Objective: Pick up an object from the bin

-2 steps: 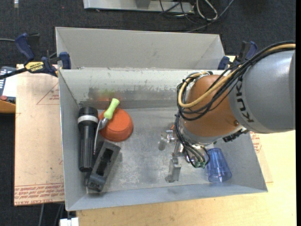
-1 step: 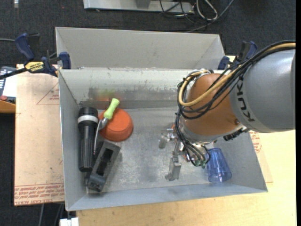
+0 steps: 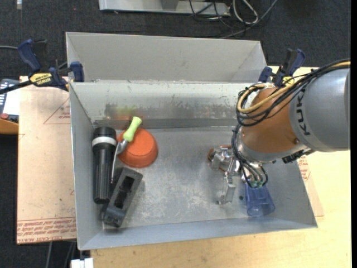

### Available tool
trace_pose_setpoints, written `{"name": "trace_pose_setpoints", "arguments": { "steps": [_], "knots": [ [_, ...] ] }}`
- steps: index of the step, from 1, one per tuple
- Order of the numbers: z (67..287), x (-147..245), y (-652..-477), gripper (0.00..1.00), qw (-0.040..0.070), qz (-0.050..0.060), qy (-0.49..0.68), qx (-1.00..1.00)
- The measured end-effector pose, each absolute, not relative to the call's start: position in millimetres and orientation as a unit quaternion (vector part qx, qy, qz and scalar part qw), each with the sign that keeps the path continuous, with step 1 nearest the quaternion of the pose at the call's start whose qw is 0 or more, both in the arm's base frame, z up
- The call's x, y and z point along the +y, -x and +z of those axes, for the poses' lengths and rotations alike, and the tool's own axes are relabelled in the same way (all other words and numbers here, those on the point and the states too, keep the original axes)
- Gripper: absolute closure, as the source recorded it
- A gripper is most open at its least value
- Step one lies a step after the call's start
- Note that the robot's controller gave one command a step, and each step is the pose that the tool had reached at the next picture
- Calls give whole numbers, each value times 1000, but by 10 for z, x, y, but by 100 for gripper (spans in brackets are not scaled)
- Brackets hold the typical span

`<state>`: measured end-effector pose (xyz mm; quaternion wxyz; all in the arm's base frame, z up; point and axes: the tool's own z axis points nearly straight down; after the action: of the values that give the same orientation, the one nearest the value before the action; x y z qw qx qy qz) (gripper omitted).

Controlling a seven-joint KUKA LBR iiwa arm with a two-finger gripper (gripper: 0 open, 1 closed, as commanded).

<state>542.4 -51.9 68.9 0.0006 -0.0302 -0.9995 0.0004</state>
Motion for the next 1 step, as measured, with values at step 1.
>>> {"name": "trace_pose_setpoints", "arguments": {
  "steps": [1],
  "knots": [
    [1171,-471,-5831,0,-6,-2,-167,-986]
  ]
}}
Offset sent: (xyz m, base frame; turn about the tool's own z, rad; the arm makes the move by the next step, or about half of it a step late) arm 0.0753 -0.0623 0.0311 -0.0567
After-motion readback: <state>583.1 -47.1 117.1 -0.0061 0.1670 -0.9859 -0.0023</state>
